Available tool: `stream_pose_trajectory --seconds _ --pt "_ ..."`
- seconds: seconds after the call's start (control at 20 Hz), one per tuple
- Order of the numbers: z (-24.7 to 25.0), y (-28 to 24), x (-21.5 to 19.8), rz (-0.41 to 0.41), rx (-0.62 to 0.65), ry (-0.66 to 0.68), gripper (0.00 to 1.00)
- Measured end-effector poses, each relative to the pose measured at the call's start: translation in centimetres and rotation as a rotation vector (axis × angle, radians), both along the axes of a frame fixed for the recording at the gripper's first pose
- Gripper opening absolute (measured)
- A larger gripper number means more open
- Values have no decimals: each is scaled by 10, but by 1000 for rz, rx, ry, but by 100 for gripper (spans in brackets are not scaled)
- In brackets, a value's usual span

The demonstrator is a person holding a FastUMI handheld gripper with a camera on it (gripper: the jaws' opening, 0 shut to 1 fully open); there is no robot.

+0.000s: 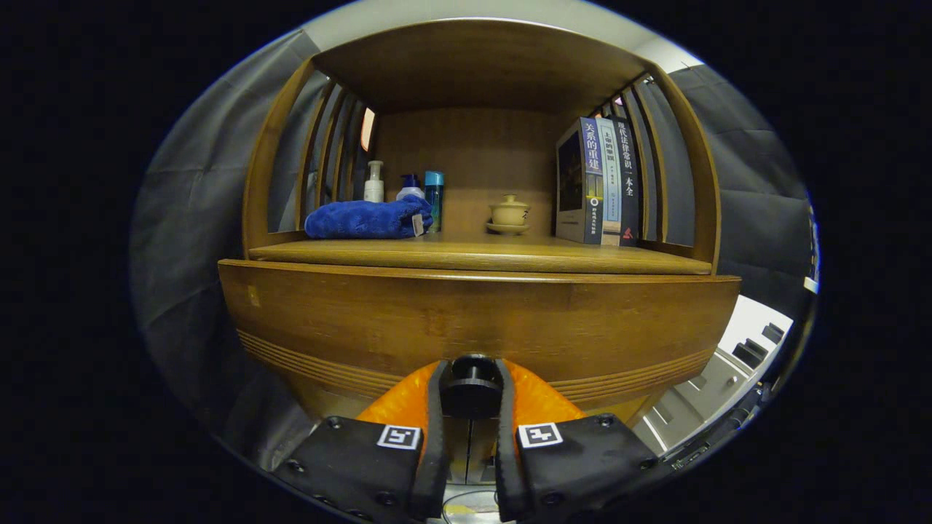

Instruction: Pull open the drawer, take out the items inside it, and place them on the countertop above the cabinet.

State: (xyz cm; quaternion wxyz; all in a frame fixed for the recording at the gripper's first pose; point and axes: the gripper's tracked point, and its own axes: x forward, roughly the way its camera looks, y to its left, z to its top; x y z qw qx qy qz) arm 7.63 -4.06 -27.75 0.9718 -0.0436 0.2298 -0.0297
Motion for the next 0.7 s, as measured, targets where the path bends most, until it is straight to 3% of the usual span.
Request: stream_pose_trajectory --seconds 0.45,0.7 --pt "16 7 -72 -6 36 1 35" --pt "19 9 -80 -9 64 3 35"
